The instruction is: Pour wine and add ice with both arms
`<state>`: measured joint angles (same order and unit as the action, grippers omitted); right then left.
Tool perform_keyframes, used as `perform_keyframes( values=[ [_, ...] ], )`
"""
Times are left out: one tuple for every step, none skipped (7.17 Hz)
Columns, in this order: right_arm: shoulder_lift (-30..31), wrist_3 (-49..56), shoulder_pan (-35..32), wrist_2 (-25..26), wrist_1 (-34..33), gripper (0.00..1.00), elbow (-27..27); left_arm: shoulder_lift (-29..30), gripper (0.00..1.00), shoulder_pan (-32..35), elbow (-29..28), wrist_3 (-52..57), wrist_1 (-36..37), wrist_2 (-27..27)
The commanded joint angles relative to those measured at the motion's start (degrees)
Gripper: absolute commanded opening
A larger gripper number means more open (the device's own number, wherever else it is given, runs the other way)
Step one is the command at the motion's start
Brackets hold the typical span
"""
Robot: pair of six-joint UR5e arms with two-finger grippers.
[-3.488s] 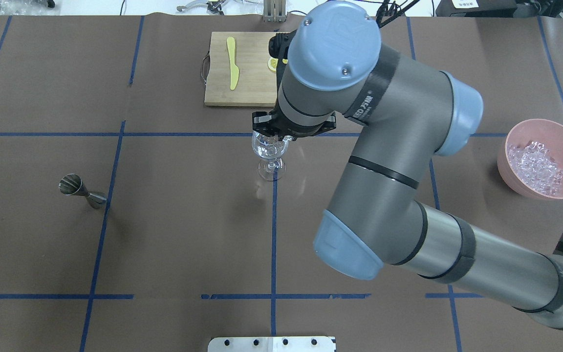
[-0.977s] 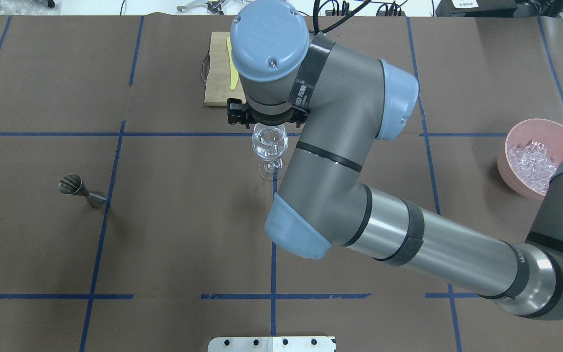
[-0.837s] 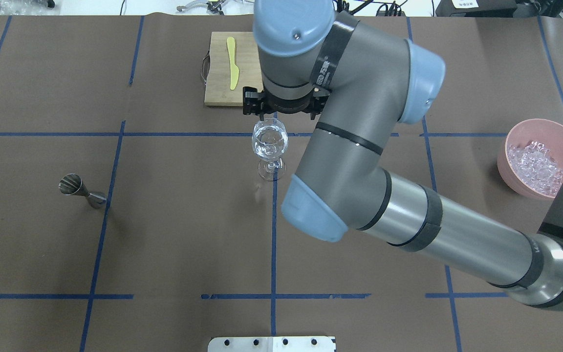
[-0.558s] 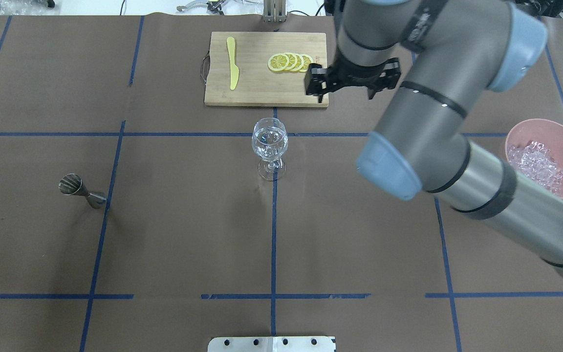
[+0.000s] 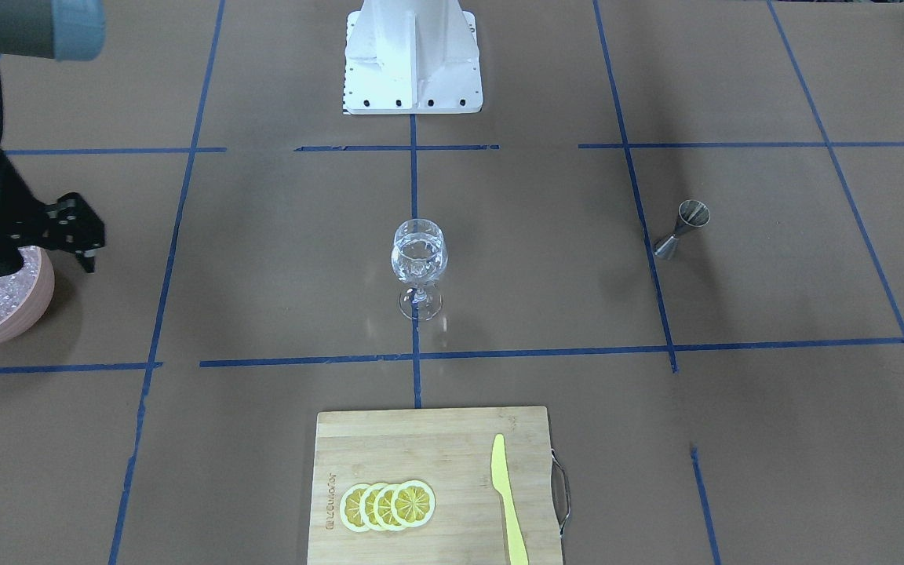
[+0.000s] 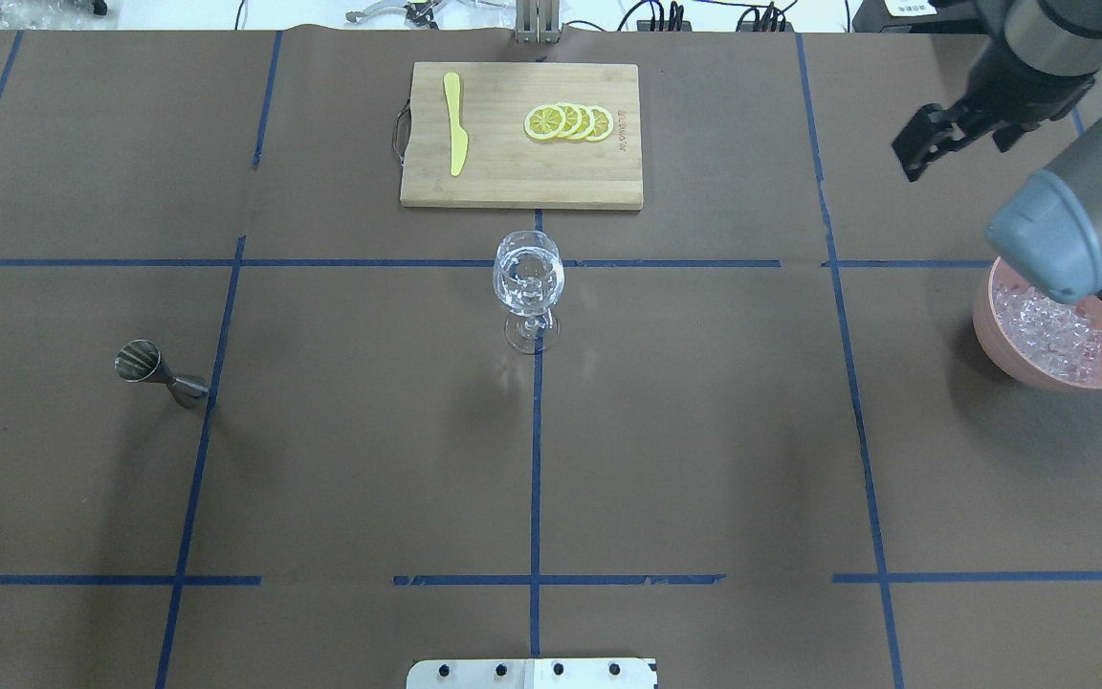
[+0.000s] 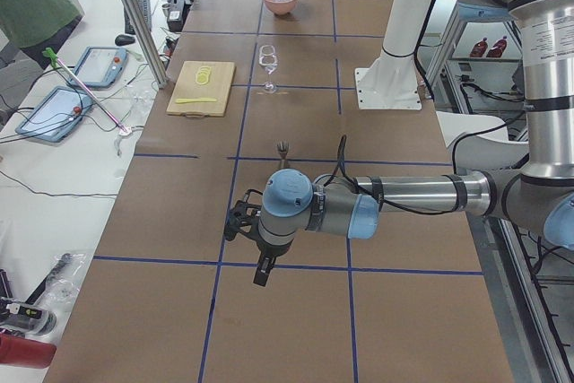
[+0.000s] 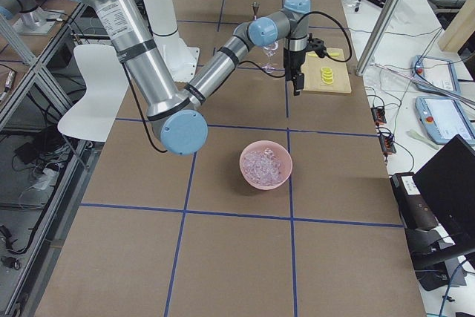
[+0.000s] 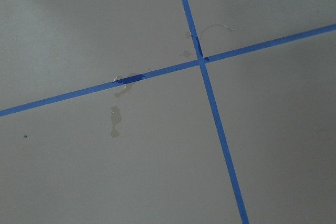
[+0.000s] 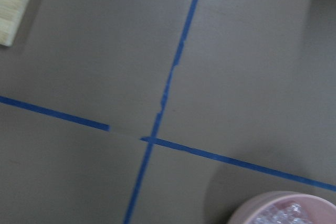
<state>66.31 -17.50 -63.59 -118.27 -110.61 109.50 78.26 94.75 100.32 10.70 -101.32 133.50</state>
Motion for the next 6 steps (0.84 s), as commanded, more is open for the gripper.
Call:
perform_keyframes(
  values=[
    [11.25, 15.07, -7.74, -1.69, 0.57, 1.0, 0.28, -0.03, 1.0, 0.0, 0.23, -0.24, 0.86, 0.27],
    [17.57, 16.96, -12.12, -6.4, 0.74, 1.0, 0.28, -0.12, 1.0, 0.0, 0.23, -0.24, 1.04, 0.97],
    [26.07, 17.15, -16.34, -7.49, 4.66, 1.0, 0.02, -0.12, 1.0, 0.09, 0.4, -0.24, 1.91, 2.98],
    [31.64, 17.15, -18.65, -8.2, 15.92, 1.0, -1.46, -0.12, 1.0, 0.18, 0.4, -0.24, 2.09, 3.08],
    [34.39, 17.24, -19.37, -8.55, 19.08, 1.0, -1.74, -0.12, 1.0, 0.18, 0.4, -0.24, 2.09, 3.08],
    [36.07, 17.15, -19.38, -10.12, 19.29, 1.0, -1.74, -0.12, 1.0, 0.09, 0.14, -0.24, 3.4, 3.08]
  ],
)
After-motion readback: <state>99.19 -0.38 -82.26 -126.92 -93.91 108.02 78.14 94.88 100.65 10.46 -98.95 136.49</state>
